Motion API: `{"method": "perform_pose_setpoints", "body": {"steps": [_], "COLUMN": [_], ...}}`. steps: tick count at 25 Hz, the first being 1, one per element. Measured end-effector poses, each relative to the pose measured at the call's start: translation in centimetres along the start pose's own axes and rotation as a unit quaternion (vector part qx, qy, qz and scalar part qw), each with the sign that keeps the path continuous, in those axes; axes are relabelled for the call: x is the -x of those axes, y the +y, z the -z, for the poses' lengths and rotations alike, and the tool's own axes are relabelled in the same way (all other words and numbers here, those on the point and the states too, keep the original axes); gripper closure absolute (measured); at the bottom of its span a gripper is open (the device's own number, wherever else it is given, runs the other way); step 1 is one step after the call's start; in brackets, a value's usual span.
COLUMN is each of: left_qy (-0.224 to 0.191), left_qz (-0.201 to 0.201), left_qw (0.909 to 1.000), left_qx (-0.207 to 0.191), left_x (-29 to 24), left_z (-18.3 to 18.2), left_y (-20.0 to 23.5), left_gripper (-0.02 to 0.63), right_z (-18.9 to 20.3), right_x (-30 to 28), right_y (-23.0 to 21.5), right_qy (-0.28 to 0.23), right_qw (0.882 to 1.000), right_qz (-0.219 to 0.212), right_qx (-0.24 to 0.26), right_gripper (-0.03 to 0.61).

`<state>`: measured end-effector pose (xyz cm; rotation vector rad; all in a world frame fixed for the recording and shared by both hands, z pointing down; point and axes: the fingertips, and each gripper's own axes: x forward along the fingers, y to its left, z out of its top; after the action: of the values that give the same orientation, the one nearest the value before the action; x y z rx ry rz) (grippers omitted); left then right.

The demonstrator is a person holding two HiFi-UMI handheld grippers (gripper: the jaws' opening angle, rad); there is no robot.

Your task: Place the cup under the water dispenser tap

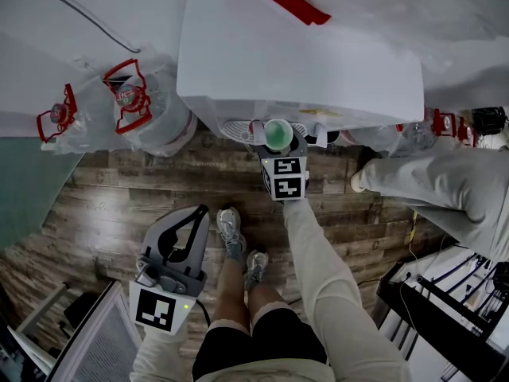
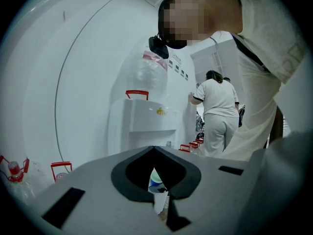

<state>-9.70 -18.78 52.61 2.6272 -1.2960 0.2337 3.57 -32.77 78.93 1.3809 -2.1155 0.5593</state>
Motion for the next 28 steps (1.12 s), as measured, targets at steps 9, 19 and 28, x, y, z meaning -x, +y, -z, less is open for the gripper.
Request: {"method": "perform_pose_setpoints", "body": {"steps": [9,19,28], "left_qy": [0.001,-0.004,0.004], "left_qz": [0.011,0.023,0.017], "left_qw": [0.9999,0.9997,0.9998], "left_qx": [-0.005,-0.01,-0.009], "left_x": [-1.0,-1.6,-0.8], "left_z": [-0.2,-0.7,0.1], "left_y": [-0.7,-1.9,-1.4], "left_gripper": [0.609,0.609,0.609], "right_z": [-1.4,-0.9,-1.3], "right_x": [1.4,1.6,0.6], "right_y": [0.3,0.2,0.4], "right_qy": [-0.034,-0.039,-0.045], "right_qw": [0.999,0.999,0.999], "right_qz": [-0.023,-0.025,-0.026], "right_qx": [-0.017,-0.001,-0.01], "right_gripper": [0.216,0.214,0.212]}}
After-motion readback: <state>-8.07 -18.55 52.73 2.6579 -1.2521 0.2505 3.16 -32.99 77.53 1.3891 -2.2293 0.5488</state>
